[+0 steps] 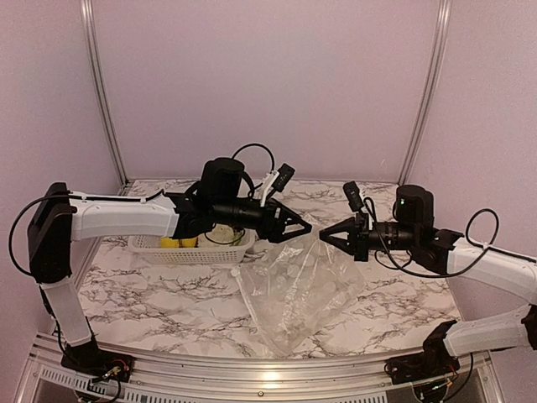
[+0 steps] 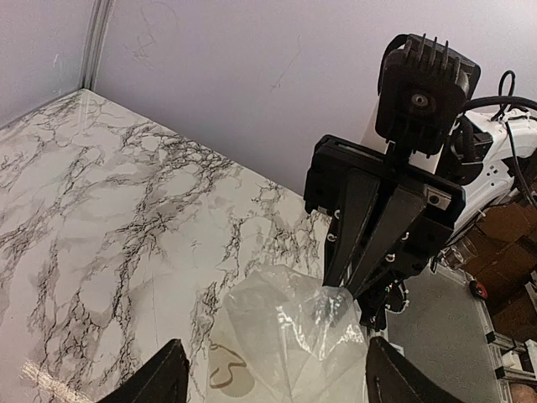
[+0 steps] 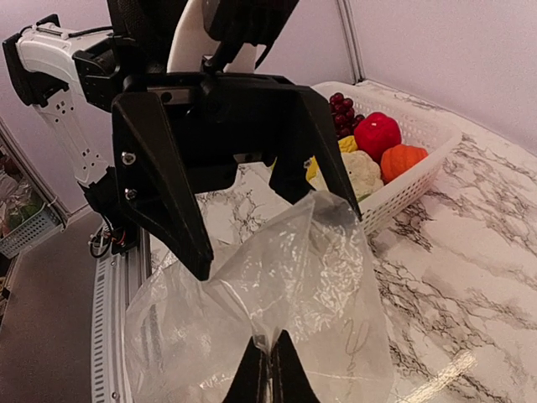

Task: Open the zip-top bag and remove the fake food

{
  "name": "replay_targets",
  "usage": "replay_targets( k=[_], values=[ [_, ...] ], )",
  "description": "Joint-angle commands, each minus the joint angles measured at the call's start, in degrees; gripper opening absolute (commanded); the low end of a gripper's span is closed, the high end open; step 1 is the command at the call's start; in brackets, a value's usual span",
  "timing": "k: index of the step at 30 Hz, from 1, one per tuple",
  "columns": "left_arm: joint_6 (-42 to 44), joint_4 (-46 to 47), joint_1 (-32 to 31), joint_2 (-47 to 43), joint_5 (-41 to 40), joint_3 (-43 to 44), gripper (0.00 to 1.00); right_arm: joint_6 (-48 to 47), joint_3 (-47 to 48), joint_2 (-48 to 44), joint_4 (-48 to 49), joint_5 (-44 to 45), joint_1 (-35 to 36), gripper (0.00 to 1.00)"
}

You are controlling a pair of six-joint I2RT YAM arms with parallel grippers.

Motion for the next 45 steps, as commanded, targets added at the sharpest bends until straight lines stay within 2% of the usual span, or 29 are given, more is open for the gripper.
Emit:
replay_targets(
  k=[1,3,9,12,13,14,17,20,23,28,38,45],
  values=[
    [-2.77,2.80,-0.49,2.18,2.16,2.39,0.70,-1.10,2.09,0.41,-1.17,0.61,1.11,0.03],
    [-3.05,3.11,-0.47,2.19,2.18,2.16,0.59,-1.14,2.19,0.41,-1.40,0.49,1.29,0.03],
    [-3.78,6.51,-0.16,0.37,2.60,-1.06,0.17,-0.64,1.88,-0.30,-1.53,0.89,1.28,0.05],
    [-5.12,9.59,0.83,-1.17,3.11,-3.99,0.02,0.31,1.42,-1.77,-1.60,2.03,1.27,0.07],
    [-5.80,10.44,1.27,-1.70,3.08,-4.96,0.00,0.64,1.24,-2.30,-1.73,2.48,1.26,0.08],
    [-6.08,10.80,1.71,-2.15,3.17,-5.60,0.00,1.25,0.99,-2.87,-1.79,3.19,1.18,0.13],
    [-6.04,12.07,3.28,-4.67,3.62,-8.46,0.00,4.21,0.31,-4.29,-2.88,6.34,0.12,0.40],
    [-6.20,13.23,5.27,-7.04,5.38,-11.04,0.00,6.96,-0.88,-5.07,-4.74,8.12,-3.07,0.51],
    [-5.79,13.37,6.48,-8.60,5.87,-12.41,0.00,8.76,-1.89,-4.58,-8.38,8.90,-6.93,0.53],
    [-3.60,11.91,6.83,-10.26,5.46,-13.23,0.00,9.03,-3.37,-2.71,-12.83,10.13,-8.26,0.53],
    [-2.96,14.53,7.04,-11.45,5.24,-14.86,0.00,10.35,-4.70,2.95,-8.18,1.69,-8.03,0.53],
    [-4.97,17.93,8.32,-11.77,4.39,-16.16,0.00,9.47,-5.55,3.98,-8.26,0.81,-5.97,0.51]
  ],
)
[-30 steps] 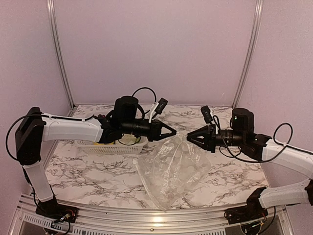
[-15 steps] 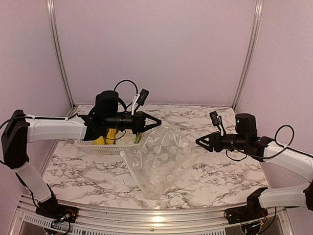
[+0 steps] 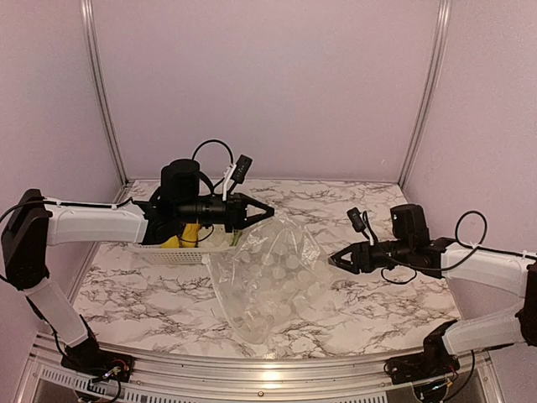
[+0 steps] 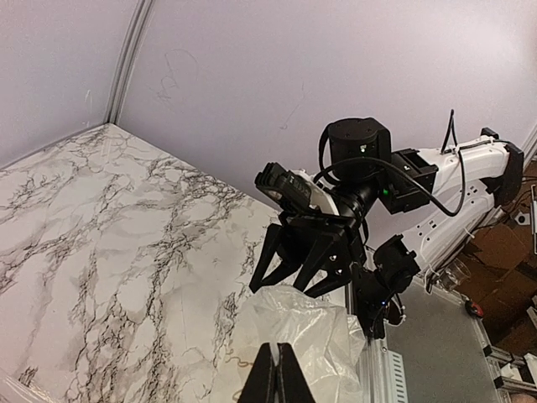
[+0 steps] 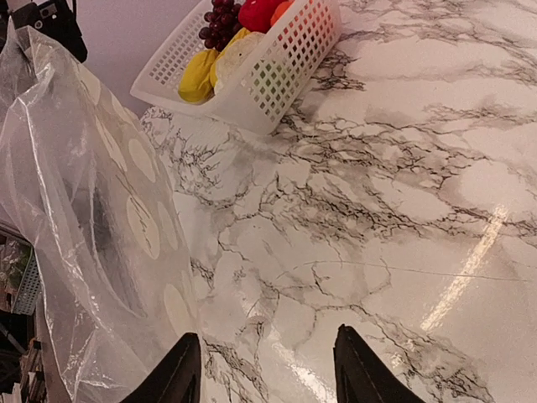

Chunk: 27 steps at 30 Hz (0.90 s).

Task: Open the zip-top bag and remove the fake food

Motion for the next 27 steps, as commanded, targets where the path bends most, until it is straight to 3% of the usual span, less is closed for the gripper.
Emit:
replay_targets(
  k=[1,11,20,27],
  values=[
    [-1.19,4.41,1.02,-2.31,-0.19,-1.16,0.00,0.12,-0.08,0.00,0.72,-1.00,1.39,0.51],
    [-0.13,3.58,1.49,-2.46,1.78,-1.77,0.00,3.31,1.33,-7.51,3.47,-3.26,-0.02,0.56],
    [-1.79,6.03,1.54,-1.61,2.79,-2.12,0.00,-0.25,1.99,-1.80,0.44,1.14,1.26,0.56],
    [-2.51,6.86,2.08,-1.35,0.94,-2.52,0.00,-1.45,1.37,0.92,1.18,-0.74,5.45,0.53]
  ],
)
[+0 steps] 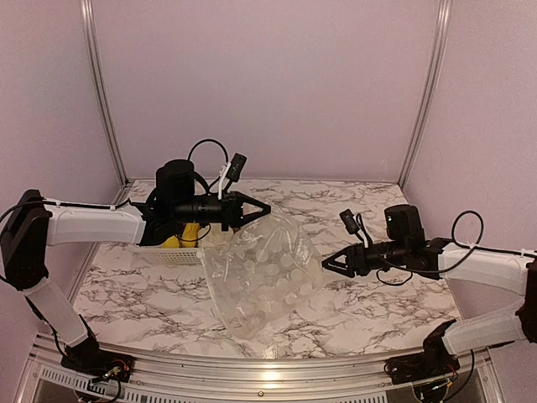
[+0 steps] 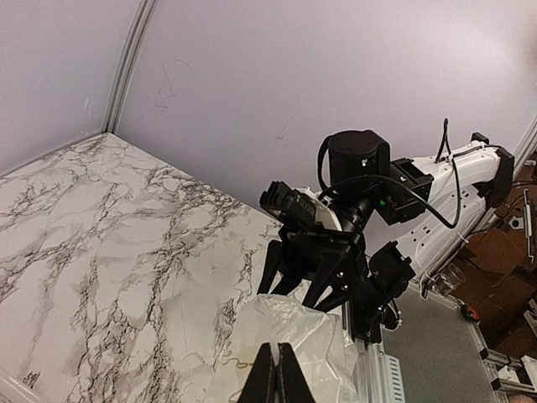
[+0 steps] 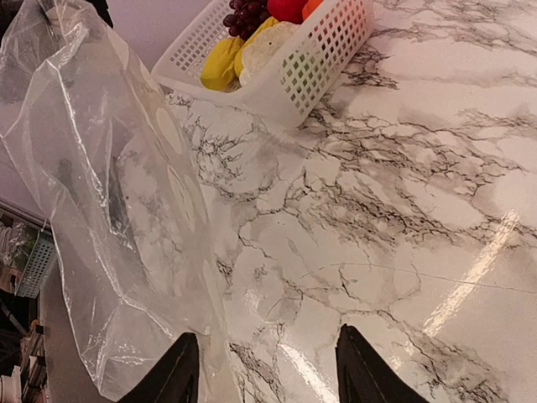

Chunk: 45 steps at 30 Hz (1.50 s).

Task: Open the zip-top bag and remove the fake food

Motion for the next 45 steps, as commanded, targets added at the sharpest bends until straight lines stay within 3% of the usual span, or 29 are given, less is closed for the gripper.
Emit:
replay_targets(
  k=[1,10,14,20,21,25,28,31,37,40,43,45],
  values=[
    [-1.15,3.01,0.83,-0.87,-0.85,-0.86,0.00,-1.52,0.80,-0.22,0.17,-0.78,2.39,0.53],
    [-5.59,9.34,2.56,-0.47,-1.90,-2.66,0.00,-0.39,-0.85,2.14,4.46,-4.37,5.46,0.47],
    [-7.10,11.26,3.47,-0.33,-2.48,-3.16,0.00,-0.36,-1.17,2.87,4.84,-4.78,6.01,0.36],
    [-9.14,13.91,4.13,0.23,-2.33,-3.67,0.00,0.23,-1.57,2.34,5.24,-4.77,6.03,0.03],
    [-9.21,13.94,4.14,0.41,-1.91,-3.53,0.00,0.12,-1.56,2.12,4.91,-4.52,5.98,0.04],
    [-9.28,14.07,4.14,0.92,-0.05,-3.26,0.00,-0.54,-1.73,-1.58,4.14,-1.75,5.99,0.44],
    [-9.31,14.59,4.11,1.12,2.06,-3.23,0.00,-0.42,-0.50,-3.87,3.68,2.01,6.04,0.60],
    [-9.54,14.79,3.98,1.37,3.04,-2.95,0.00,0.30,1.16,-3.92,3.66,4.59,6.02,0.83],
    [-11.67,17.28,3.65,2.43,4.46,-2.79,0.00,1.15,4.74,0.87,3.86,8.34,5.91,0.85],
    [-12.46,17.87,3.68,2.77,4.60,-2.86,0.00,1.49,5.14,2.61,6.44,4.68,5.94,0.71],
    [-12.50,17.69,4.14,2.47,3.79,-3.15,0.00,0.97,4.86,2.59,6.83,2.06,5.88,0.43],
    [-12.98,17.75,5.02,2.18,2.73,-3.56,0.00,0.36,4.21,1.27,5.99,2.35,5.91,0.18]
  ],
)
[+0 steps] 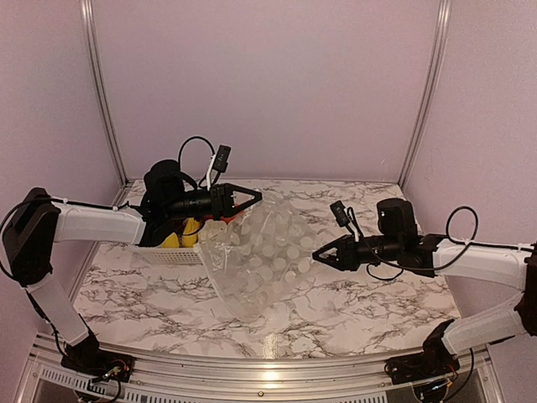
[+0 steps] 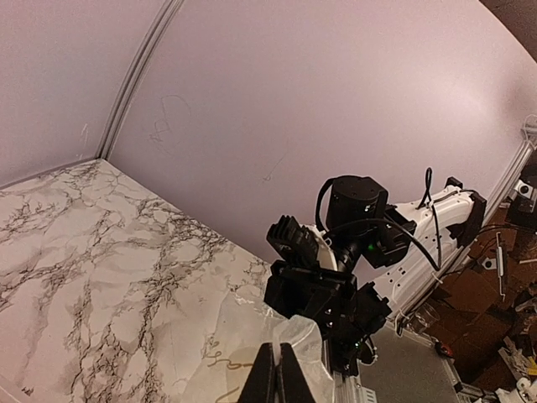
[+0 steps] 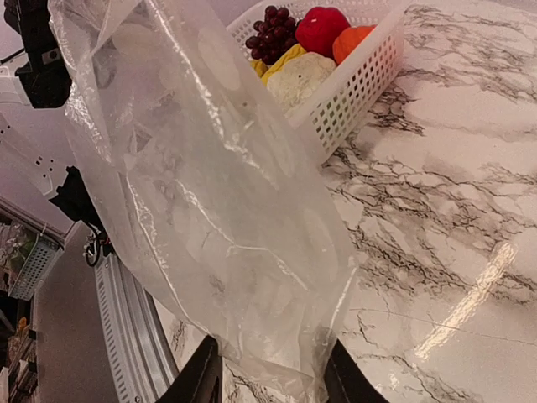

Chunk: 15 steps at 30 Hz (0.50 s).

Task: Open the zip-top bag and remove the fake food

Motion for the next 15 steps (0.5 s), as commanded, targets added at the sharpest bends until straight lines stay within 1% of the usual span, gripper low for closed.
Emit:
replay_targets(
  k=[1,2,6,8,11,13,14,15],
  values=[
    [-1.29,2.61,1.59,0.10,-0.99,-0.90,0.00,-0.66,0.60,-1.77,0.29,-1.31,0.25,0.07],
    [-1.61,2.64,2.31,-0.10,-1.82,-1.18,0.00,-0.81,0.04,-2.63,-0.29,-0.66,0.22,0.00],
    [-2.23,1.95,4.88,-1.40,-6.00,-2.29,0.00,-0.23,-3.27,-6.08,-1.17,0.80,0.10,0.00],
    [-0.69,-0.94,5.27,-1.51,-7.39,-1.56,0.00,0.25,-4.66,-7.06,-1.27,1.37,-0.08,0.00],
    [2.90,-9.18,5.19,-0.77,-9.97,1.69,0.00,0.68,-6.08,-7.37,-1.57,1.81,-0.50,0.00],
    [4.21,-11.25,5.12,-0.30,-11.48,2.84,0.00,1.33,-6.49,-7.44,-1.27,2.12,-1.03,0.00],
    [4.51,-12.27,5.06,-0.05,-11.55,3.77,0.02,1.87,-6.62,-7.58,-0.81,2.12,-1.60,0.00],
    [4.87,-13.30,4.98,0.17,-11.40,4.75,0.16,2.54,-6.84,-7.74,0.22,1.78,-2.40,0.00]
  ],
)
